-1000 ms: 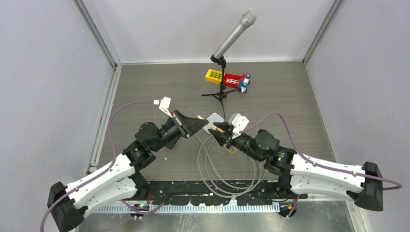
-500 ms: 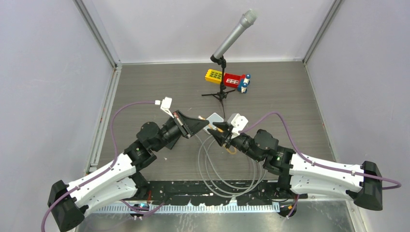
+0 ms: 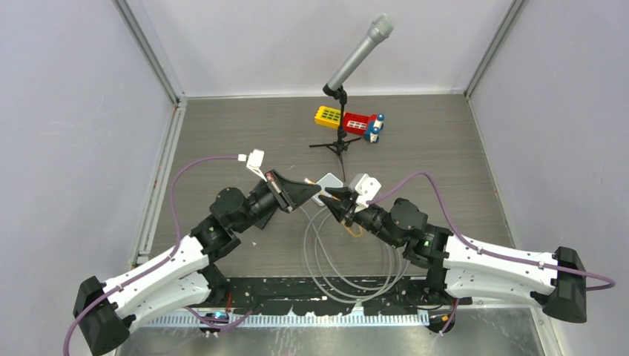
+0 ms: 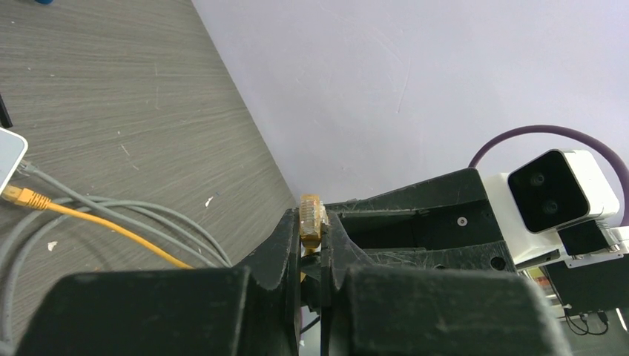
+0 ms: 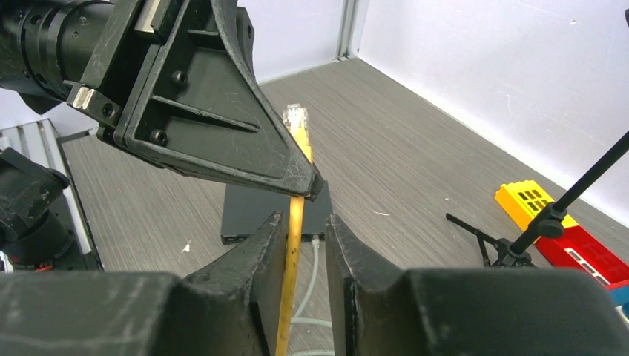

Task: Insert the plug into the switch port
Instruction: Pick up the connector from the center of the board.

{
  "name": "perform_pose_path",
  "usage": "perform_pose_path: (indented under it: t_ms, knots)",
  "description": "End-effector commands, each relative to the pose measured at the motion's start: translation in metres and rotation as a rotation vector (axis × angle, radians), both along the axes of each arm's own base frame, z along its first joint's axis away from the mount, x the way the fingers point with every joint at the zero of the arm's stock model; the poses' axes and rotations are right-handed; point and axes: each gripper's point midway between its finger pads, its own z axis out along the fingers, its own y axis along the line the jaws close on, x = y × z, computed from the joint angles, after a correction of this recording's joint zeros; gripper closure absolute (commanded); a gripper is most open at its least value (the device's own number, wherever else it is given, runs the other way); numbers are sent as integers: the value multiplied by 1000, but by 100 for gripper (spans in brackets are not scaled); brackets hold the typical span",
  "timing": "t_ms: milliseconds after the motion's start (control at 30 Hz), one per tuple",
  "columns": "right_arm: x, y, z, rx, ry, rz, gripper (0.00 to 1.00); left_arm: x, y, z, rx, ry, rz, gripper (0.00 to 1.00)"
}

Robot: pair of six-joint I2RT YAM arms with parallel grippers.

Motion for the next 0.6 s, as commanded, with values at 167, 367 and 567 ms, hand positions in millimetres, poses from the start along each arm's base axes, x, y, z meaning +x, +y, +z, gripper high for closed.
perform_pose_path:
  t_ms: [167, 367, 567]
  knots:
    - [5, 0, 26, 68, -30, -23, 89, -2, -1, 18, -50, -50, -12, 100]
    - [5, -5, 26, 57, -21, -36, 99, 0, 10, 17, -13, -72, 40, 24]
    - [4, -16, 16, 34, 36, -57, 100, 9, 44, 26, 162, -152, 183, 1]
